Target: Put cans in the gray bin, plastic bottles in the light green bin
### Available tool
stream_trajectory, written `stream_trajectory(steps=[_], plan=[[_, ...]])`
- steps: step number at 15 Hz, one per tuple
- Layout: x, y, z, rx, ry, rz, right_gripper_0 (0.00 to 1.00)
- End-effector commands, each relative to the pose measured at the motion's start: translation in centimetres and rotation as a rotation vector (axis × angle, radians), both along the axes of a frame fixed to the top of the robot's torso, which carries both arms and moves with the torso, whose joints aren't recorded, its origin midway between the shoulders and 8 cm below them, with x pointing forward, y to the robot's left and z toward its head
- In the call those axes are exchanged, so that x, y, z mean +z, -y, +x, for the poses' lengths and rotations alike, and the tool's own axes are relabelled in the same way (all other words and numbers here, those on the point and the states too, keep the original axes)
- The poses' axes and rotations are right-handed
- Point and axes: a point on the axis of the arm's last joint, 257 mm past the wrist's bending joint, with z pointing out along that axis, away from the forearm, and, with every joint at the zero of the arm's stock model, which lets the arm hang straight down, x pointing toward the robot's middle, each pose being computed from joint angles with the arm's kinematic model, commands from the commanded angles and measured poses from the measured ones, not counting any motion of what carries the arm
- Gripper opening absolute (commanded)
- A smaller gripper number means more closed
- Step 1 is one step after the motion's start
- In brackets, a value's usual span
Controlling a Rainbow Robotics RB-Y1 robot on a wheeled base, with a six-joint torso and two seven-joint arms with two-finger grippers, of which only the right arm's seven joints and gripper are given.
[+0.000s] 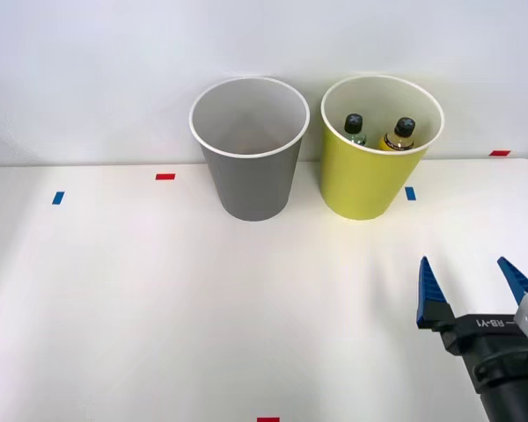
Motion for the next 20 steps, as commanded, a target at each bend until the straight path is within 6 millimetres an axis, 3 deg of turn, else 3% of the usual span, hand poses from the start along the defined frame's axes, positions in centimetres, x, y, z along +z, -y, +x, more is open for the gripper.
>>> stream_trajectory(steps=[1,7,11,15,17,20], plan=[[-0.9,0.3,-1.1,-0.039,-0.019,-0.077,1.0],[-2.2,1.6,-2.2,-0.102,-0.048,-0.192,1.0],[-5.2,2.6,-3.3,-0.137,-0.049,-0.143,1.0],[-8.2,1.4,-5.9,-0.101,-0.078,0.038,1.0],[-9.2,0.7,-7.0,-0.08,-0.108,0.056,1.0],[-10.3,-1.9,-8.3,0.002,-0.152,0.044,1.0]])
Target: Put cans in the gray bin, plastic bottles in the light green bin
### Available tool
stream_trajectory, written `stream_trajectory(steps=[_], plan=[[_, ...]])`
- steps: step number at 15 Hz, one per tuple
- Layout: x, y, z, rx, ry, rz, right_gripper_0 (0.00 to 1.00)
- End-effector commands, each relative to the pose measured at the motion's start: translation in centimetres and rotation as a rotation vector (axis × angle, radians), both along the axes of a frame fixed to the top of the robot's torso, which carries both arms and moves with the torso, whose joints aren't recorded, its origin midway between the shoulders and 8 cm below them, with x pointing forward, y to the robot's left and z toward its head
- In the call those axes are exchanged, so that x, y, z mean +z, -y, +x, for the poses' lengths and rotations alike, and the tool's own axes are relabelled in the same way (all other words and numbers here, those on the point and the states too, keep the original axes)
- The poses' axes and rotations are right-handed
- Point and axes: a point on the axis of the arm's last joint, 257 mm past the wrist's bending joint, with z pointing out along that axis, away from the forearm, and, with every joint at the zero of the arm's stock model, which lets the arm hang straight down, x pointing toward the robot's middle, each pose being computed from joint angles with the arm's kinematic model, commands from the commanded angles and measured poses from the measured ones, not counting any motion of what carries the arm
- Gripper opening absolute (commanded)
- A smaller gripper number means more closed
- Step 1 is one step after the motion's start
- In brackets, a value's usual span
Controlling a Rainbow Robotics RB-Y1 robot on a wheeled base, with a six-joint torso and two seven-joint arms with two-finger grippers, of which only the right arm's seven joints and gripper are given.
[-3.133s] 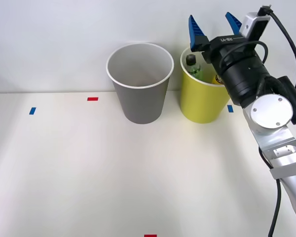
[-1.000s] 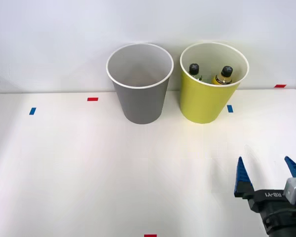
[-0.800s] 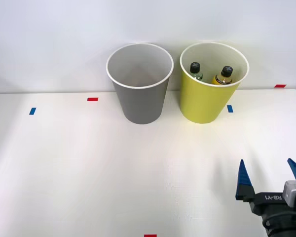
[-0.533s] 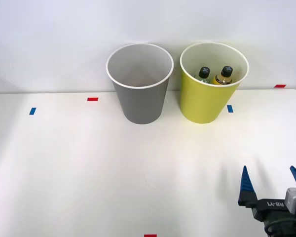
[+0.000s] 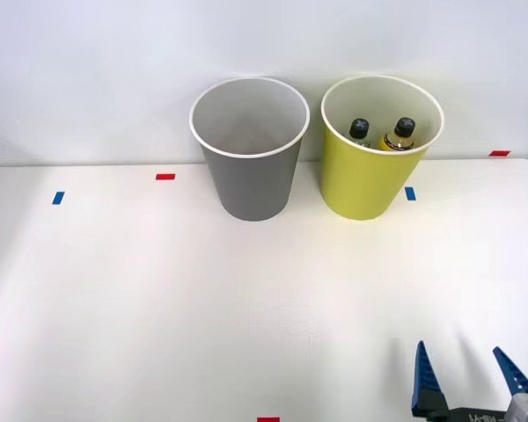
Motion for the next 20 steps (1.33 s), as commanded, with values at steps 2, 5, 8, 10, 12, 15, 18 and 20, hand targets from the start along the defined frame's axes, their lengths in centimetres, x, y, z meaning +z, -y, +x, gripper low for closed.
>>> stream_trajectory(steps=[2,5,8,10,12,15,18,20], plan=[[-0.9,-3.7,-0.9,0.141,-0.031,-0.059,1.0],[-1.2,-5.2,-1.3,0.201,-0.043,0.018,1.0],[-1.1,-5.7,-1.3,0.221,-0.035,0.027,1.0],[-1.1,-6.4,-1.6,0.237,0.027,0.052,1.0],[-1.2,-6.5,-1.7,0.256,0.079,0.052,1.0],[-1.2,-7.1,-2.5,0.279,0.105,0.035,1.0],[-0.4,-7.5,-2.9,0.291,0.138,0.015,1.0],[-0.4,-7.3,-3.1,0.272,0.139,0.011,1.0]])
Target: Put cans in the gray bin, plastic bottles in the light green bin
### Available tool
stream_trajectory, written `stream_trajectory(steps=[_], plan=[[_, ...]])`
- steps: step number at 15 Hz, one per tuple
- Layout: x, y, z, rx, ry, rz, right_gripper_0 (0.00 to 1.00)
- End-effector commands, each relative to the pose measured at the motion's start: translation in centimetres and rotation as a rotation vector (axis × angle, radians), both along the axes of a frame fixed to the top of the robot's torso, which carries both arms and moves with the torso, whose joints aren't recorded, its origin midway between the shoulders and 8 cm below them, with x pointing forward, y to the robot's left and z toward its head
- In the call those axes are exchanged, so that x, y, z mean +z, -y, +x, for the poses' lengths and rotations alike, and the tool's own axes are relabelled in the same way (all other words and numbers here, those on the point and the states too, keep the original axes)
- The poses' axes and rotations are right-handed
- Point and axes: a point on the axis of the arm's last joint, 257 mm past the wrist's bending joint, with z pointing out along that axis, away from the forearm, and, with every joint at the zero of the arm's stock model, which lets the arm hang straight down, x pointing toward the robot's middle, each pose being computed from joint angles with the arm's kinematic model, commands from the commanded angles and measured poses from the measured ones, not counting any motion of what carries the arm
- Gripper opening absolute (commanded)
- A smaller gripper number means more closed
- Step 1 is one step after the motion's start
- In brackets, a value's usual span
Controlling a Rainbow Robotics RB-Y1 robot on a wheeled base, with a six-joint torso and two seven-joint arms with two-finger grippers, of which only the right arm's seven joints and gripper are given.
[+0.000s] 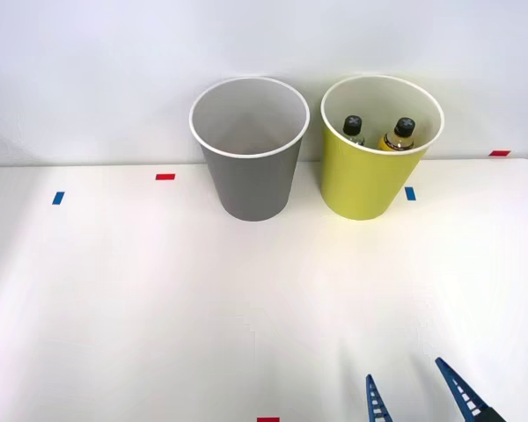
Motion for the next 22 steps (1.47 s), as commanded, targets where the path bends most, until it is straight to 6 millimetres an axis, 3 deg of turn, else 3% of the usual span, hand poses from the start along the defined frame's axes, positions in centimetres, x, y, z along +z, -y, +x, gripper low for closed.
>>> stream_trajectory(steps=[1,22], plan=[[0.1,0.34,-0.19,-0.021,0.006,-0.009,1.0],[0.11,0.47,-0.17,-0.023,0.008,-0.014,1.0]])
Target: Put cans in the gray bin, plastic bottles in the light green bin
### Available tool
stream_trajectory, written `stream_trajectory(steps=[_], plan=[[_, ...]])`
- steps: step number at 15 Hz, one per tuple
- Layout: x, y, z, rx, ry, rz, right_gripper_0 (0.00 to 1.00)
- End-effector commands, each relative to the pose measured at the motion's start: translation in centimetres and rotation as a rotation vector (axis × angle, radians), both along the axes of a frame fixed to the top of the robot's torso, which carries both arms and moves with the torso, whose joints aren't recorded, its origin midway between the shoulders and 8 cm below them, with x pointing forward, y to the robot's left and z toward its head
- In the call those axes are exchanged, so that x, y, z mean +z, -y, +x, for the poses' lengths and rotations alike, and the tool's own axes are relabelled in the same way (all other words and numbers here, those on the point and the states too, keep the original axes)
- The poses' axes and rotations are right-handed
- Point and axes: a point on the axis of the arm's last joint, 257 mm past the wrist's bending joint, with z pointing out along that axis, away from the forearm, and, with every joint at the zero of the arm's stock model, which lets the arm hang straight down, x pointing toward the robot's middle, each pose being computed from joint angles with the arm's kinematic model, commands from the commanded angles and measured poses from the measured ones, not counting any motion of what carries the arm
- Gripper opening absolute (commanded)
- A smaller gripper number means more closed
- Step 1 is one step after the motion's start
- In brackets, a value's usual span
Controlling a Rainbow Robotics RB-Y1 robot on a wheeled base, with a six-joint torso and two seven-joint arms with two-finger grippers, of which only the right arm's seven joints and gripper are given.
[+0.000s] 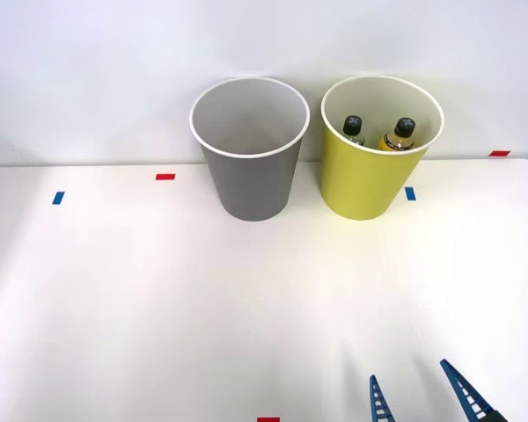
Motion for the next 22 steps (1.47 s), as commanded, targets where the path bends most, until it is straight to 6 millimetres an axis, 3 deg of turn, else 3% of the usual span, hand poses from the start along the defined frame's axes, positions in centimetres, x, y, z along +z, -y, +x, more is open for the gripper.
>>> stream_trajectory(steps=[1,22], plan=[[0.0,0.01,0.0,0.0,0.0,0.0,1.0],[0.0,0.01,0.0,0.0,0.0,0.0,1.0]])
